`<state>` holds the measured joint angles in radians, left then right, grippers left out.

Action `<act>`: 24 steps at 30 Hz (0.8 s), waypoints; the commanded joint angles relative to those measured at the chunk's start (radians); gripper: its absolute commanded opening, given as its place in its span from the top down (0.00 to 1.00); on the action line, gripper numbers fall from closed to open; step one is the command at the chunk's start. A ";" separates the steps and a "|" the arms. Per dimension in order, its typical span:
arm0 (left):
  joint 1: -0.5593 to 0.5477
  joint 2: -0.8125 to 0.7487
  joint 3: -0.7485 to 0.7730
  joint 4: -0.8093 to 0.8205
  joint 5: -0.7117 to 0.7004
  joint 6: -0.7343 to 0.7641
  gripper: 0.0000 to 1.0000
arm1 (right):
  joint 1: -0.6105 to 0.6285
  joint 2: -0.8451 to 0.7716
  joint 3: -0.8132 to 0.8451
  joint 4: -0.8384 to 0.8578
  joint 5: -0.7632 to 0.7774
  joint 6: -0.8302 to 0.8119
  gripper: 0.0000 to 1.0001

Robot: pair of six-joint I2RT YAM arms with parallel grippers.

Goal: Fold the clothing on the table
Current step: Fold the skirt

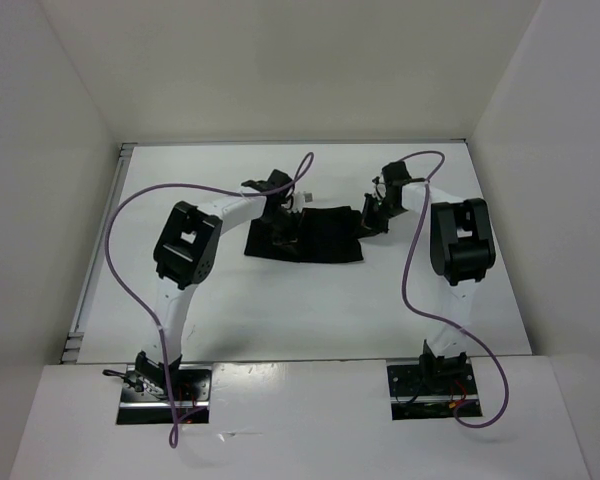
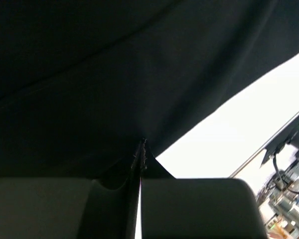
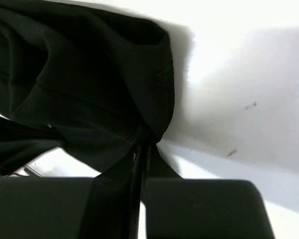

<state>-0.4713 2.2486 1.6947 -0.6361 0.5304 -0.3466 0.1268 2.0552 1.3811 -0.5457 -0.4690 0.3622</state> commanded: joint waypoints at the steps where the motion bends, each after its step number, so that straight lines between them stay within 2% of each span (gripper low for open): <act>1: -0.049 0.022 -0.021 -0.016 0.031 0.008 0.98 | 0.007 -0.108 0.018 -0.030 0.020 0.010 1.00; 6: -0.116 0.063 -0.043 0.050 0.066 -0.035 0.98 | 0.036 -0.228 0.088 -0.091 0.020 0.021 1.00; 8: -0.135 0.080 -0.004 0.059 0.066 -0.071 0.98 | 0.056 -0.266 0.111 -0.108 0.010 0.030 1.00; 11: -0.135 0.103 0.049 0.061 0.056 -0.095 0.98 | 0.066 -0.288 0.131 -0.126 -0.026 0.040 1.00; 14: -0.090 0.056 0.062 0.027 -0.003 -0.107 0.97 | 0.076 -0.297 0.131 -0.135 -0.039 0.040 1.00; 18: 0.008 -0.157 -0.021 0.015 -0.096 -0.126 0.79 | 0.085 -0.297 0.111 -0.135 -0.048 0.049 1.00; 19: 0.026 -0.191 -0.035 0.006 -0.159 -0.126 0.69 | 0.085 -0.297 0.111 -0.126 -0.048 0.049 1.00; 21: 0.083 -0.278 -0.065 -0.017 -0.217 -0.126 0.65 | 0.094 -0.297 0.111 -0.126 -0.048 0.049 1.00; 24: 0.144 -0.359 -0.159 -0.017 -0.319 -0.144 0.64 | 0.103 -0.297 0.121 -0.137 -0.027 0.049 1.00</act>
<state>-0.3649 2.0071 1.5875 -0.6220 0.3492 -0.4755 0.2142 1.7905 1.4784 -0.6743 -0.4931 0.4038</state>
